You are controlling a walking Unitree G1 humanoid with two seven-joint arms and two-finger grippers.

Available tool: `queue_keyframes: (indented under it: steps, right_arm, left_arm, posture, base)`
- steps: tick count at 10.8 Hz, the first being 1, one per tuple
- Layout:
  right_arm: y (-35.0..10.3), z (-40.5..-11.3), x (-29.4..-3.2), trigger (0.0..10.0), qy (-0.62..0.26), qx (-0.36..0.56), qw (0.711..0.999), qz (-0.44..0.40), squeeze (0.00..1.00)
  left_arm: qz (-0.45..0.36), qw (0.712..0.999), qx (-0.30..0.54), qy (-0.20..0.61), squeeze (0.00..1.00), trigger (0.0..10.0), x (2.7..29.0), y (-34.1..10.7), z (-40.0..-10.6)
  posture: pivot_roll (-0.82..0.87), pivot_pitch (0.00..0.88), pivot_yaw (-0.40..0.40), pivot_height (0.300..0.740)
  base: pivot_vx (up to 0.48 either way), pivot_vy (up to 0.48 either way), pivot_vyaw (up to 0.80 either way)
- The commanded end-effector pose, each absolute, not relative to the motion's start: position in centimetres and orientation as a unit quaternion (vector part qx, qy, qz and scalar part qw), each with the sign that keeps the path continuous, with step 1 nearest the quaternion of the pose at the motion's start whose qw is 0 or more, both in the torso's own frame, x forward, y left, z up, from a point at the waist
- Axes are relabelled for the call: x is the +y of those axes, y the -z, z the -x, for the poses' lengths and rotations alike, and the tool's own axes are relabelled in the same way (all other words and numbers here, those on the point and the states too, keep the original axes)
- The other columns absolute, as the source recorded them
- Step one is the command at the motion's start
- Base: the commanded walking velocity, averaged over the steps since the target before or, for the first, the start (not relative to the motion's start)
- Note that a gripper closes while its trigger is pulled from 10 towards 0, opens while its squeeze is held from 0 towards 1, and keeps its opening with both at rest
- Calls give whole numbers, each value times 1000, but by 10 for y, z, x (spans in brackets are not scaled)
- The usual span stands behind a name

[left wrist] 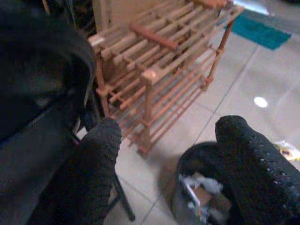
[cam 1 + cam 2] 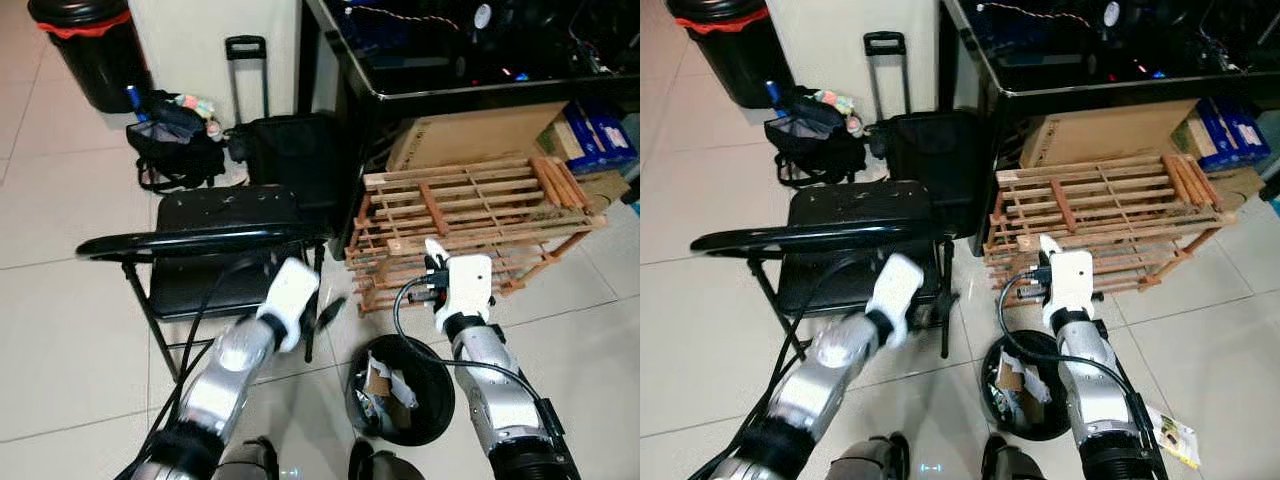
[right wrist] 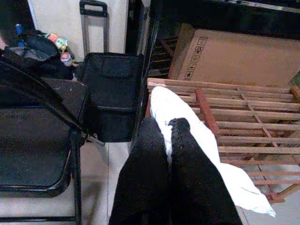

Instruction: Picking trash to rubbish bin

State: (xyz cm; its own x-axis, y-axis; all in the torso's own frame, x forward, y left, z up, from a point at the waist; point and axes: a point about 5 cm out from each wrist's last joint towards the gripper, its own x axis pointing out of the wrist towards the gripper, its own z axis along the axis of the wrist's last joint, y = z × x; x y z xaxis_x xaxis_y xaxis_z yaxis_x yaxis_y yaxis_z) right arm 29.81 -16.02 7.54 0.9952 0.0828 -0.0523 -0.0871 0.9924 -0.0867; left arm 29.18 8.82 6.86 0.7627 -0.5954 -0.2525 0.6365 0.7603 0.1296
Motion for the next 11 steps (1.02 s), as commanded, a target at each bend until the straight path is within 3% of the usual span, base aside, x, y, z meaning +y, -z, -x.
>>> queue_keyframes:
  steps: [1,4,5,11]
  right_arm:
    - [-70,-297,-168,10000,-34,36,997,53,0]
    - [-46,-300,-168,10000,-48,102,992,62,0]
    - [-39,-303,-164,10000,-57,123,989,62,0]
    - [-40,-324,-158,10000,-57,143,985,74,0]
  left_arm:
    - [-118,928,134,327,0,10000,98,-49,-279]
    - [-124,930,164,304,0,10000,124,-43,-262]
    - [-117,923,190,313,0,10000,133,-38,-249]
    - [-112,895,253,350,0,10000,153,-40,-210]
  posture:
    - [292,198,-79,740]
    - [327,239,-87,740]
    - [367,291,-91,740]
    - [425,400,-70,740]
  base:
    - [0,0,0]
    - [0,0,0]
    - [0,0,0]
    - [0,0,0]
